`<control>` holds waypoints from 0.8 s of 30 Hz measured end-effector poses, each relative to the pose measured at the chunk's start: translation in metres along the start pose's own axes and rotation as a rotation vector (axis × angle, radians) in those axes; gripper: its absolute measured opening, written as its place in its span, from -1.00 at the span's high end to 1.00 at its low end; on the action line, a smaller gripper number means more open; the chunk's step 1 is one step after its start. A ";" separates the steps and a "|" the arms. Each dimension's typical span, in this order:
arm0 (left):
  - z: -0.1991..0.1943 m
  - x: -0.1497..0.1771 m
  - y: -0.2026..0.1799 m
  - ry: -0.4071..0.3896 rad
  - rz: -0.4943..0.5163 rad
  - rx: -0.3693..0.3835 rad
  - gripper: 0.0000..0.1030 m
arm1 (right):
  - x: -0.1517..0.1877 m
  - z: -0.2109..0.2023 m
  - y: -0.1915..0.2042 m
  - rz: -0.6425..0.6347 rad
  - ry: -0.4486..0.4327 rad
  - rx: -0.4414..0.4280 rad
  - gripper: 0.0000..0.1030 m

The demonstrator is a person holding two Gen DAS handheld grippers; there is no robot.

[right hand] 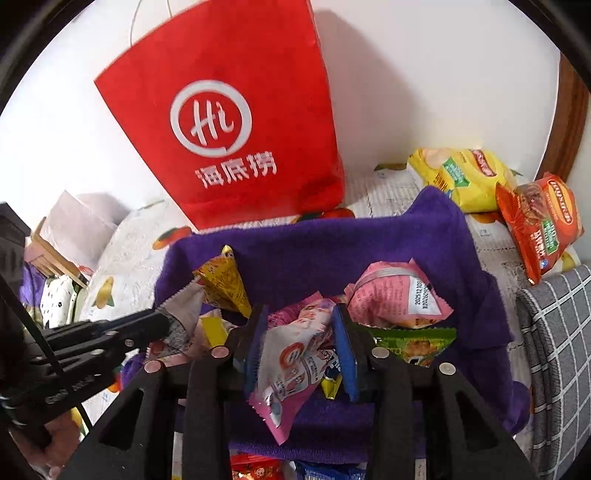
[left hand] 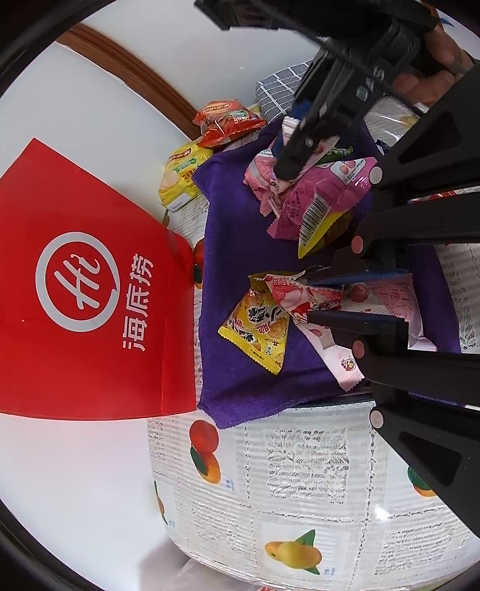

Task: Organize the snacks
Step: 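Open the right tool to release the pink strawberry packet onto the towel, then open the left tool to drop the white-pink packet onto the towel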

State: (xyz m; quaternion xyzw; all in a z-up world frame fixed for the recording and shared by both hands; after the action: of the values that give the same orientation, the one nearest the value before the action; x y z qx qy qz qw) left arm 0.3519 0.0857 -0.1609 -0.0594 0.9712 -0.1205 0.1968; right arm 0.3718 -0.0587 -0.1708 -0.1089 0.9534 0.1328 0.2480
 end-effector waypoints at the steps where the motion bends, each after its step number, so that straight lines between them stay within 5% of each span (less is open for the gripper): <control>1: 0.000 0.000 0.000 0.000 -0.001 0.003 0.74 | 0.000 -0.004 0.000 0.001 -0.009 0.000 0.17; 13: -0.003 0.001 -0.012 -0.008 0.011 0.088 0.64 | 0.049 -0.069 -0.018 -0.004 -0.063 0.036 -0.08; 14: -0.004 0.001 -0.015 -0.005 0.013 0.100 0.57 | 0.058 -0.070 -0.020 -0.005 -0.048 0.038 -0.08; 16: -0.005 0.002 -0.018 -0.001 0.010 0.105 0.01 | 0.069 -0.068 -0.022 -0.004 -0.028 0.043 -0.08; 24: -0.030 0.010 -0.030 -0.049 0.049 0.079 -0.14 | 0.117 -0.032 -0.023 0.011 0.098 0.015 -0.12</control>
State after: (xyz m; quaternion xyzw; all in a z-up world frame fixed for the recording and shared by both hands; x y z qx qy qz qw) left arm 0.3330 0.0613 -0.1300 -0.0310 0.9617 -0.1524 0.2256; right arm 0.2641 -0.1062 -0.2074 -0.1083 0.9659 0.1214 0.2012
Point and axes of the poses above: each gripper's, at about its wrist camera, not at the fingertips, and z roughly the way its jaws point, y to its left, x to its underside, the point moved 5 cm from there along z, roughly the way its jaws point, and after that the axes turned 7 degrees about y, right-handed, at the moved point
